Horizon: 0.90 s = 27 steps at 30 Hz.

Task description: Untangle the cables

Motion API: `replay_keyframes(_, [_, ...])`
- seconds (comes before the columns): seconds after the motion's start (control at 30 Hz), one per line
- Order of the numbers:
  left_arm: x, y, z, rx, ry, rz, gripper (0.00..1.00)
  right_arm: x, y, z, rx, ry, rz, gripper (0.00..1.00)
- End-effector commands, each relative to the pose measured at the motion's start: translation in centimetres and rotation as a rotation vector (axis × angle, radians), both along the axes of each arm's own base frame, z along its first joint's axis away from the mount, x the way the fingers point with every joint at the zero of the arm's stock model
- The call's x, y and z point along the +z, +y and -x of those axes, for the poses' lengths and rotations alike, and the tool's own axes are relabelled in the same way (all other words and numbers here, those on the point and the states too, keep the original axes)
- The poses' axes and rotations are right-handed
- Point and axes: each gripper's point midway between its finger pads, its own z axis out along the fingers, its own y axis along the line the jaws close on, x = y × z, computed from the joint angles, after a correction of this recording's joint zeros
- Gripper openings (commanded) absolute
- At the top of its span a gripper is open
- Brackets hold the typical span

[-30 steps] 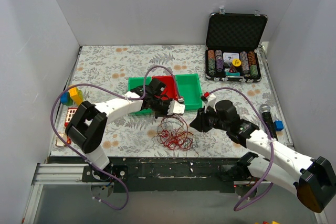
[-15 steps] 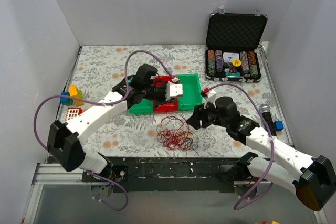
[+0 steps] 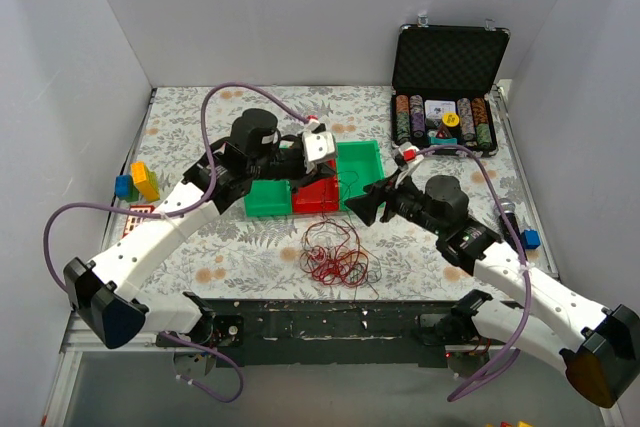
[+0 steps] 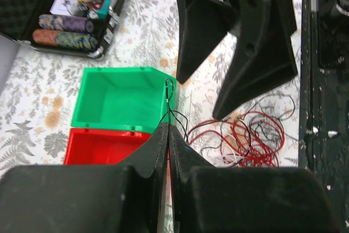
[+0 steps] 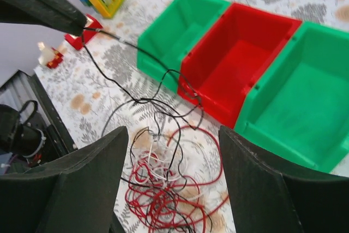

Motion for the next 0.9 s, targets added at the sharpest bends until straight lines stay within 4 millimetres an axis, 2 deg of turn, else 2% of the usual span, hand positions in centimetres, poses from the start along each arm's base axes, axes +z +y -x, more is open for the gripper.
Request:
replay_keyframes(0.0, [7.1,0.2,-0.1,0.061,-0.075,0.147,0.0,6.3,1.7,0.2,0.08,-0.17,-0.174,0.77])
replay_keyframes(0.07, [8.0,0.2,0.0,0.07,-0.076,0.165,0.0,6.9,2.5,0.4,0.117,-0.168,-0.191,0.78])
replay_keyframes(0.3, [8.8,0.1,0.1,0.079,-0.046,0.194,0.0,8.2,4.6,-0.2,0.146,-0.184,-0.245,0.78])
replay_keyframes(0.4, [10.2,0.0,0.2,0.079,-0.058,0.221,0.0,6.6,5.7,-0.3,0.175,-0.139,-0.224,0.78])
replay_keyframes(0.53, [13.0,0.3,-0.7,0.135,-0.105,0.278,0.0,2.8,6.5,0.1,0.206,-0.051,-0.175,0.76])
replay_keyframes(0.73, [19.8,2.8,-4.4,0.39,-0.257,0.439,0.0,-3.0,6.0,1.2,0.206,0.083,-0.105,0.68])
replay_keyframes(0.87, [24.4,4.8,-5.7,0.522,-0.325,0.553,0.0,-4.9,5.1,1.1,0.172,0.102,-0.05,0.55])
